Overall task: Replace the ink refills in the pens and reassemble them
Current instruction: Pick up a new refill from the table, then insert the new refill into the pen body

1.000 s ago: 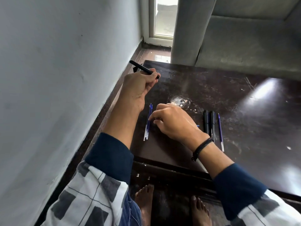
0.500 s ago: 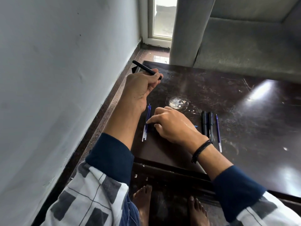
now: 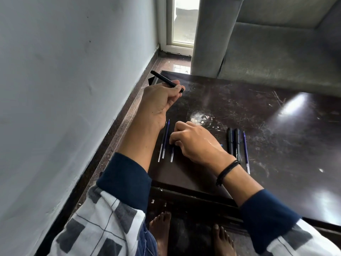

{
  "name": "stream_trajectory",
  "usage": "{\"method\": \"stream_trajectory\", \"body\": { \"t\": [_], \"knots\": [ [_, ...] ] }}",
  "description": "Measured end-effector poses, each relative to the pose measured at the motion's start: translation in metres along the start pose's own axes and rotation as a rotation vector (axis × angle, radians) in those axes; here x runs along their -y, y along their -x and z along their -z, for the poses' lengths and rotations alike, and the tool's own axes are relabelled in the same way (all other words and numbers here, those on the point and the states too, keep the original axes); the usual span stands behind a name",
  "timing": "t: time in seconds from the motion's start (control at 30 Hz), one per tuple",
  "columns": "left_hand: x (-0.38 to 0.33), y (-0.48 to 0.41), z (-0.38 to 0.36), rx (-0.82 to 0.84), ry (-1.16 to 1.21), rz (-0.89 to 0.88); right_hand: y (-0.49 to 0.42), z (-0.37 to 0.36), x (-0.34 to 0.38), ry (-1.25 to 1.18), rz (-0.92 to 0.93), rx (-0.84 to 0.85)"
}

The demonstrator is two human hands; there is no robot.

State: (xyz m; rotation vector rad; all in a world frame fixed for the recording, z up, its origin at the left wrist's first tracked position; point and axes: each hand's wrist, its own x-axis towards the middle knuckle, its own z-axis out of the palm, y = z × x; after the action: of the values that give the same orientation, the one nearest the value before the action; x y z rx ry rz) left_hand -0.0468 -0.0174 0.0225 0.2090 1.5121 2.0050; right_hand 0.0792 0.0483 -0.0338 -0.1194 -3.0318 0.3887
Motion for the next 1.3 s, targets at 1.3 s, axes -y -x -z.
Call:
{"method": "stream_trajectory", "body": {
  "t": [1.3],
  "knots": [
    [0.001,0.005,-0.004,0.044,-0.124,0.042,0.003,0.034,-0.024,-0.457,-0.572,-0.511]
  ]
}}
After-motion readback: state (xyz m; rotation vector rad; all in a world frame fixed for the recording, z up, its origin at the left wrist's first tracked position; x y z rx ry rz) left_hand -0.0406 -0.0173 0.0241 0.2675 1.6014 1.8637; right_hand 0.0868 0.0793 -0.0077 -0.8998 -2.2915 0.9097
